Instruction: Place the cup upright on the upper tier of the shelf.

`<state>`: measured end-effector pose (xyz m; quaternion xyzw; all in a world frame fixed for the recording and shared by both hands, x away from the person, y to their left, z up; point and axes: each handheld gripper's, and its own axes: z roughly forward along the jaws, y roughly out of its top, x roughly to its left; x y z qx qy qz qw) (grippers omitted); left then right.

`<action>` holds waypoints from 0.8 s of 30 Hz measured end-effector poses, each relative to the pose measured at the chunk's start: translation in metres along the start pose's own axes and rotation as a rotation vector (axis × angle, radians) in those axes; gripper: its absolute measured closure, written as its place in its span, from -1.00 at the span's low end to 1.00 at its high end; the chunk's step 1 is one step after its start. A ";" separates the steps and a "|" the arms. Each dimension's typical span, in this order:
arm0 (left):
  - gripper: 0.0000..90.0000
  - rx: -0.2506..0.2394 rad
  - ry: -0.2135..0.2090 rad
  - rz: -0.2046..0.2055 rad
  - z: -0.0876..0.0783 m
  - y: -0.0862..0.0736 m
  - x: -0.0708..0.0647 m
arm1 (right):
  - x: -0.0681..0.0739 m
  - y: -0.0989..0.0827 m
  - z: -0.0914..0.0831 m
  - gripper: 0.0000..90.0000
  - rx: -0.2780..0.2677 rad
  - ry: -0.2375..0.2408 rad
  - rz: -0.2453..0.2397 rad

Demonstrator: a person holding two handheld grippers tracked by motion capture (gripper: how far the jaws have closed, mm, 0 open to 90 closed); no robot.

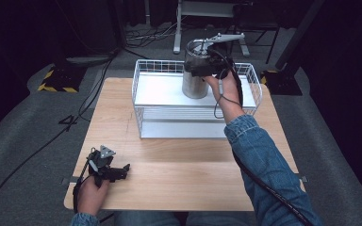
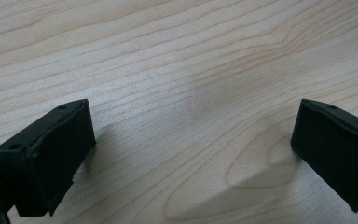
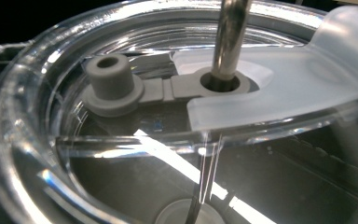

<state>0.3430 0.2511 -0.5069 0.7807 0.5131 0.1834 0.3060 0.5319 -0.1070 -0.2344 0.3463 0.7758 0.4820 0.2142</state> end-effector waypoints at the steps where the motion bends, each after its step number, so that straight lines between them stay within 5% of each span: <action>1: -1.00 0.000 0.000 0.000 0.000 0.000 0.000 | 0.000 0.000 0.000 -0.93 0.000 0.000 0.000; 15: -1.00 0.000 0.000 0.000 0.000 0.000 0.000 | -0.007 -0.003 0.003 -1.00 0.004 0.054 0.029; 24: -1.00 0.000 0.000 0.000 0.000 0.000 0.000 | -0.005 -0.003 -0.003 -1.00 0.022 0.025 0.008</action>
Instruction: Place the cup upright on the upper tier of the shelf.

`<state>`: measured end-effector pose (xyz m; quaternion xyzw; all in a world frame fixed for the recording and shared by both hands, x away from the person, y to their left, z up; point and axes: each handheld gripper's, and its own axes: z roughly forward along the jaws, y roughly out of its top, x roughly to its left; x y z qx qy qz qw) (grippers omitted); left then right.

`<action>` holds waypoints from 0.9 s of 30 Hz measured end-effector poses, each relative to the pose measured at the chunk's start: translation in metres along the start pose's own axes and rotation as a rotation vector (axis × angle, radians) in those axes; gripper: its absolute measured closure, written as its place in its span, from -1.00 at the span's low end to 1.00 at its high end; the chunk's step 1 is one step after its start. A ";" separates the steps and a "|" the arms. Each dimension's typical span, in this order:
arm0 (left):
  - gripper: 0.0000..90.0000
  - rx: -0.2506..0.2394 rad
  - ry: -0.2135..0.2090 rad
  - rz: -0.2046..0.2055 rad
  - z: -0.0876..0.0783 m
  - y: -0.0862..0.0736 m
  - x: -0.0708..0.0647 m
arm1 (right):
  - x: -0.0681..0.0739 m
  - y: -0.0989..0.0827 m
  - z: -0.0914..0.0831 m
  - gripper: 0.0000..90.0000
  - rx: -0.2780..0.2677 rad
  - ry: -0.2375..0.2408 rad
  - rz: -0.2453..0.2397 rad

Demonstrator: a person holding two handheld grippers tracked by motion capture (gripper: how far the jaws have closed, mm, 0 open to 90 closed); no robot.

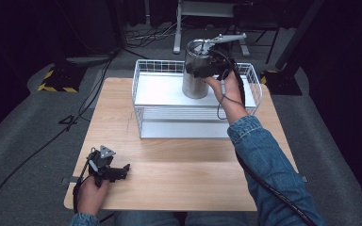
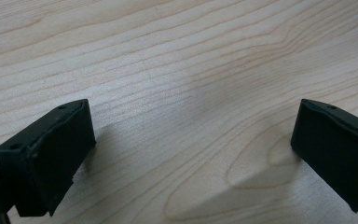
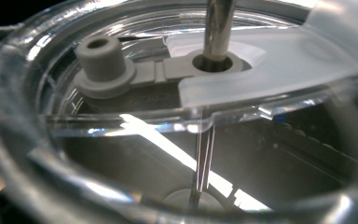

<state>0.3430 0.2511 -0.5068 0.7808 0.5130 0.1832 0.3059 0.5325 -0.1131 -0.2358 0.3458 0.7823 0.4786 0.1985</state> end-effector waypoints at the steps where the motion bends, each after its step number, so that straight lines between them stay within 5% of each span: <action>1: -1.00 0.000 0.000 0.000 0.000 0.000 0.000 | 0.000 0.000 -0.002 -1.00 0.004 -0.002 -0.006; 27: -1.00 0.000 0.000 0.000 0.000 0.000 0.000 | 0.000 -0.018 -0.075 -1.00 -0.015 0.037 -0.056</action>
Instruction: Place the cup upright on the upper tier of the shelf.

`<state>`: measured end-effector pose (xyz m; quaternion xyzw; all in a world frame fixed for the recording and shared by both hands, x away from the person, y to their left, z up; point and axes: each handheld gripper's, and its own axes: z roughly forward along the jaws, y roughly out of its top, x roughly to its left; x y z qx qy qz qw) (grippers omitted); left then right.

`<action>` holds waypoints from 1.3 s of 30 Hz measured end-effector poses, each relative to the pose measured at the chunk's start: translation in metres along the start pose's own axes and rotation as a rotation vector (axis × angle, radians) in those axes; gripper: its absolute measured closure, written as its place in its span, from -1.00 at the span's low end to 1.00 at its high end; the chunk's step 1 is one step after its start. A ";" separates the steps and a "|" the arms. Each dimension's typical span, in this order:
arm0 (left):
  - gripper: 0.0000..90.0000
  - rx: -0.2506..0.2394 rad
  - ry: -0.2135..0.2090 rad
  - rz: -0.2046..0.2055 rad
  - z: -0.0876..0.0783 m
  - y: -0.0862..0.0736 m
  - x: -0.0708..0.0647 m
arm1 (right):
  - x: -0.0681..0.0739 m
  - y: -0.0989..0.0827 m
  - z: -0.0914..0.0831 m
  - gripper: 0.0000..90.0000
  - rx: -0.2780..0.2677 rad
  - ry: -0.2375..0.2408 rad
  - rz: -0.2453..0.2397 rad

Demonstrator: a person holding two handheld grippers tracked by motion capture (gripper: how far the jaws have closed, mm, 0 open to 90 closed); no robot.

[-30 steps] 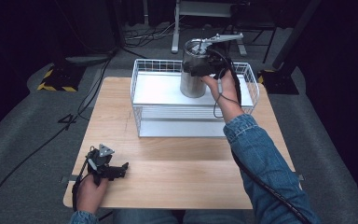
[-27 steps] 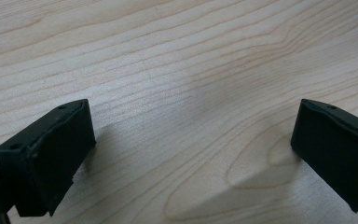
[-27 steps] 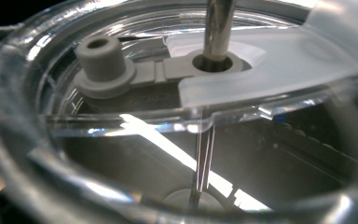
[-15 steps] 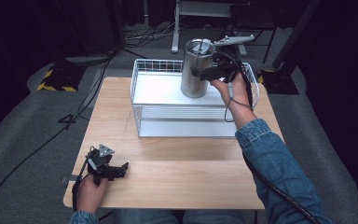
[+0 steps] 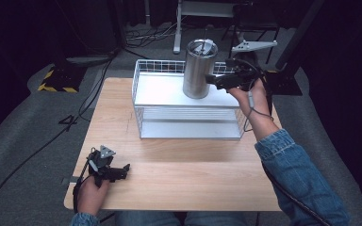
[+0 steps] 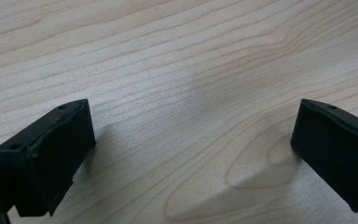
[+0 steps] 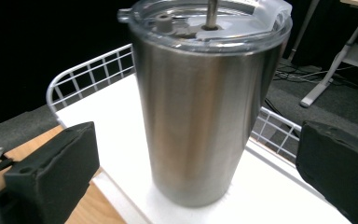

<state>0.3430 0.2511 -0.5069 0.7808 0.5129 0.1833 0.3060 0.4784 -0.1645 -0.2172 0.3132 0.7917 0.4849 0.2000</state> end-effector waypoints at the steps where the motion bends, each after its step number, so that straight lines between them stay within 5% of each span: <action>1: -1.00 0.000 0.000 0.000 0.000 0.000 0.000 | 0.001 -0.001 -0.004 -1.00 -0.002 0.006 -0.002; 18: -1.00 0.000 0.001 0.004 0.000 0.000 0.000 | 0.009 -0.039 -0.071 -1.00 -0.013 0.020 -0.043; 39: -1.00 -0.002 -0.001 -0.003 0.001 0.001 0.000 | 0.002 -0.116 -0.110 -0.97 0.057 -0.015 -0.027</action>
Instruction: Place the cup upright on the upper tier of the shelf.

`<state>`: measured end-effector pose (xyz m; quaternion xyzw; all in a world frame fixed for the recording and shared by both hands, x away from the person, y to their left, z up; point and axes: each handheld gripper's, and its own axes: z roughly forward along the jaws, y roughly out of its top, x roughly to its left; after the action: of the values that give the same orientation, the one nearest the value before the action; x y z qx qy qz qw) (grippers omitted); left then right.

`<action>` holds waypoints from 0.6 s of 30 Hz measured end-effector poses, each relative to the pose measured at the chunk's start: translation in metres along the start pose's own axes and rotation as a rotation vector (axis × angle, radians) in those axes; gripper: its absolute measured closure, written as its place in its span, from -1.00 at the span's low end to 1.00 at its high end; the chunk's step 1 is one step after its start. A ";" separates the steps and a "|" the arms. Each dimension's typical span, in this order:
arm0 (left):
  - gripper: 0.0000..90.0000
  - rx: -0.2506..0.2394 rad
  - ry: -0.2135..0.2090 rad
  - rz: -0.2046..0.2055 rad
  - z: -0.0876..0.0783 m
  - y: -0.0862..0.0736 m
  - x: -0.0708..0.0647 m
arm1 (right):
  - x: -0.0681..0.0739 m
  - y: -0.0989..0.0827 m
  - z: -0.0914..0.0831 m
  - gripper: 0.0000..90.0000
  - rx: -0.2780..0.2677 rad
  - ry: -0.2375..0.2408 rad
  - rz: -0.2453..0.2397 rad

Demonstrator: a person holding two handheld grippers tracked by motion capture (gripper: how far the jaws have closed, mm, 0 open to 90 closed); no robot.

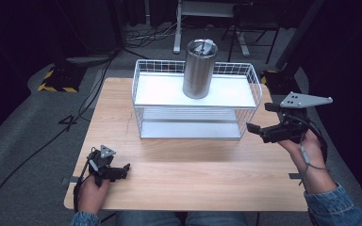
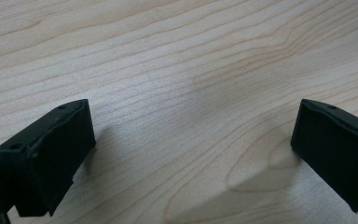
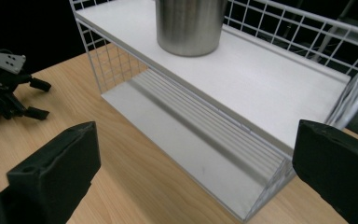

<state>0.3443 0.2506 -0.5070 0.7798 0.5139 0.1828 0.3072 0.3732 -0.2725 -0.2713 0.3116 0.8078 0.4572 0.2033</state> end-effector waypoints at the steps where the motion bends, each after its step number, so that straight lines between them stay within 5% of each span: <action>1: -1.00 0.000 0.000 0.000 0.000 0.000 0.000 | 0.000 0.000 0.000 -0.97 0.000 0.000 0.000; 18: -1.00 -0.001 0.000 -0.001 0.000 0.000 0.000 | -0.010 -0.083 0.017 -0.93 0.127 -0.021 0.075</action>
<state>0.3443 0.2505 -0.5070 0.7796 0.5141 0.1829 0.3074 0.3643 -0.3012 -0.3507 0.3584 0.8208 0.4091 0.1743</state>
